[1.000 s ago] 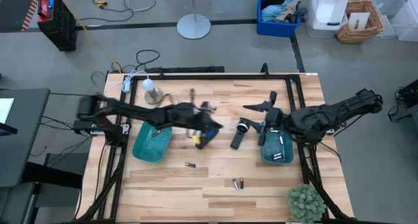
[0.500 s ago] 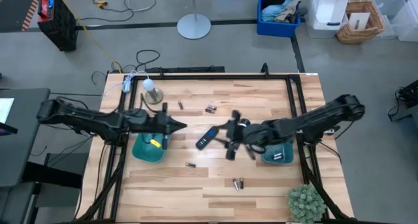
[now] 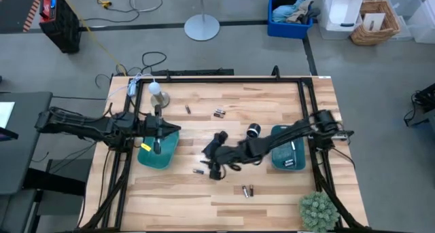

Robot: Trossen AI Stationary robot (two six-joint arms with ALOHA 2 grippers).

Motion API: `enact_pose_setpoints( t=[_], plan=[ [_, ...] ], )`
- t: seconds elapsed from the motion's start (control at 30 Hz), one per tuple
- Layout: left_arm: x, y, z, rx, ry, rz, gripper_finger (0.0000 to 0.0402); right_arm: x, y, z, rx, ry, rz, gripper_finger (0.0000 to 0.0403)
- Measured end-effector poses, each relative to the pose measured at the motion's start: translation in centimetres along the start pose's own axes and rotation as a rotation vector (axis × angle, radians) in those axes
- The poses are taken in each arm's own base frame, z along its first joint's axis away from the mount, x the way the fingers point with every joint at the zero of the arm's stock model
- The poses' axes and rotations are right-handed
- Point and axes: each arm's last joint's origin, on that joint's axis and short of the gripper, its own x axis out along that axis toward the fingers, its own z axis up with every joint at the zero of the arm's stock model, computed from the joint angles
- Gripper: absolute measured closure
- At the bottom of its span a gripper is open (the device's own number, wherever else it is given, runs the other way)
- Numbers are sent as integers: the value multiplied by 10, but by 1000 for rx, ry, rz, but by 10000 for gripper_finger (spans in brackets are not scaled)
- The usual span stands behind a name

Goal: Sort batteries
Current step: Put the brown battery into the green bin

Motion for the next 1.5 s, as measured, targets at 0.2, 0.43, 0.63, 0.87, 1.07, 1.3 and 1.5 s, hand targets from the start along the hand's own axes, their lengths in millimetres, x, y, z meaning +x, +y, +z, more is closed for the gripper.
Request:
enact_pose_setpoints(
  t=[0.2,0.43,0.63,0.87,1.07,1.3,1.5],
  plan=[
    [-11,2,2,-1,-28,1,401,35,12,-2,-44,150,1,198],
    [-20,4,3,-1,-26,2,401,66,24,-13,-40,236,46,198],
    [-25,5,3,-1,-29,2,401,79,32,-28,-54,278,60,198],
    [-25,5,3,1,-27,6,401,84,33,-36,-15,313,60,198],
    [-25,5,3,2,-26,6,401,83,31,-38,-16,340,52,233],
    [-25,5,3,2,-26,6,401,84,28,-39,-19,347,47,307],
    [-25,5,3,2,-26,7,401,84,28,-39,-38,345,52,351]
  ],
)
